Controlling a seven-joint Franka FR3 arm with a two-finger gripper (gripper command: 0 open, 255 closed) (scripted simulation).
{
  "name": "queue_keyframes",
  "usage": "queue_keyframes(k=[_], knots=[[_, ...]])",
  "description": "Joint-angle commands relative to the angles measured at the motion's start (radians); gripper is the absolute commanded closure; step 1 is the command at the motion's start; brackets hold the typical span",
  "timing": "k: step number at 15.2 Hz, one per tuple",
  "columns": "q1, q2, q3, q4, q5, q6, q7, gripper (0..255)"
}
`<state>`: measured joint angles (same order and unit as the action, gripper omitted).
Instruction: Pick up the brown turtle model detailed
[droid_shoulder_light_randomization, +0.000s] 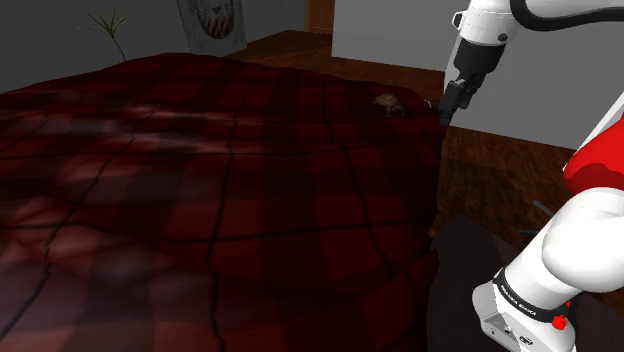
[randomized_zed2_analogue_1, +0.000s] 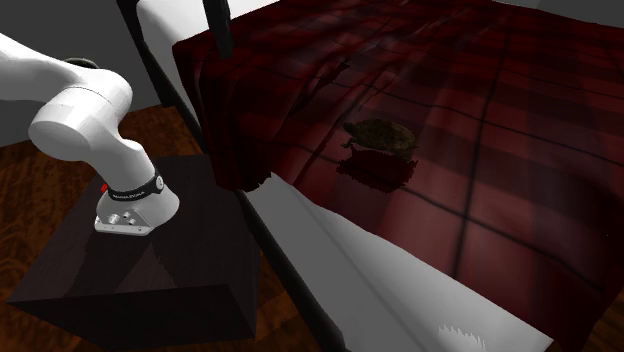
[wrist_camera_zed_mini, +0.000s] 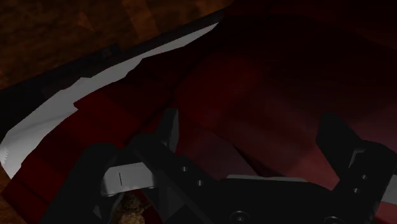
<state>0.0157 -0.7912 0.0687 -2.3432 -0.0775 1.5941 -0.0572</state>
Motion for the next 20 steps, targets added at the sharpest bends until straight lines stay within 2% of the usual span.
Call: queue_keyframes(k=[1,11,20], knots=[[0.0,0.0,0.0,0.0,0.0,0.0,0.0,0],[-0.105,0.3,-0.018,0.095,-0.036,0.277,0.158,0],[-0.184,0.577,-0.051,0.271,-0.071,0.441,0.295,0]])
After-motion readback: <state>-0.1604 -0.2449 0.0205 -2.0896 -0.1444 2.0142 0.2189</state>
